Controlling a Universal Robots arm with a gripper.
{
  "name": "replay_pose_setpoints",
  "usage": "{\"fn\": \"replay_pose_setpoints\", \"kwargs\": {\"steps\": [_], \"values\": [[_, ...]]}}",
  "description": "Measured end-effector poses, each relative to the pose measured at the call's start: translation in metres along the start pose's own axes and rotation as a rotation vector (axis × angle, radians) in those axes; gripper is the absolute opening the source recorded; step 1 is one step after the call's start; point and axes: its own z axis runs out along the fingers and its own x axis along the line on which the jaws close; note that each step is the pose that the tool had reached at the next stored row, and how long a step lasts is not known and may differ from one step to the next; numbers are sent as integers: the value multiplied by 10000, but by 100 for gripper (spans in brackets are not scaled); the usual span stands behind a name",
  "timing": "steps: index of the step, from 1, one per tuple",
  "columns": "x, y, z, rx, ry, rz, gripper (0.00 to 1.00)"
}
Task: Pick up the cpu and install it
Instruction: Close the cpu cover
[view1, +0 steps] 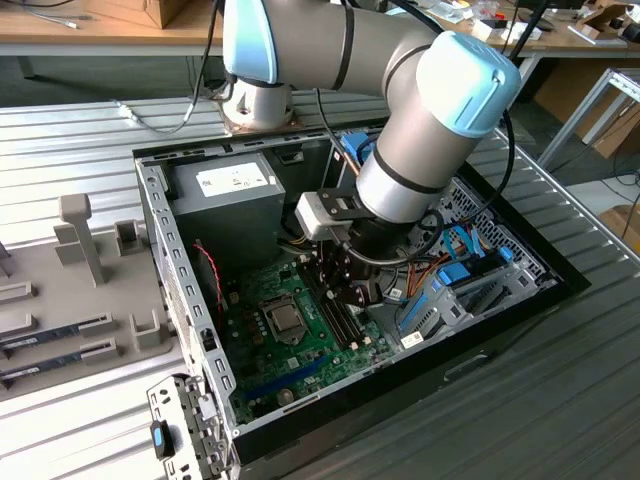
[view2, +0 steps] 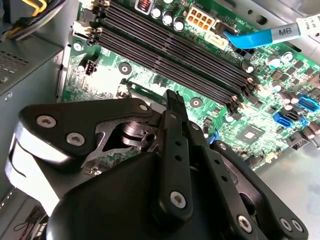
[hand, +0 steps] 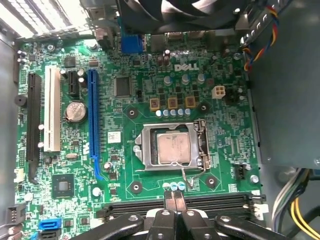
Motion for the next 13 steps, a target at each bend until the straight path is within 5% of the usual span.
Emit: {"fn": "replay_pose_setpoints", "kwargs": {"steps": [6,11,13], "values": [[7,12,-54,-2,-20,-10,11],[23,158,-27,32,-29,-11,11],[2,160,-27,32,-55,-17,11]]}}
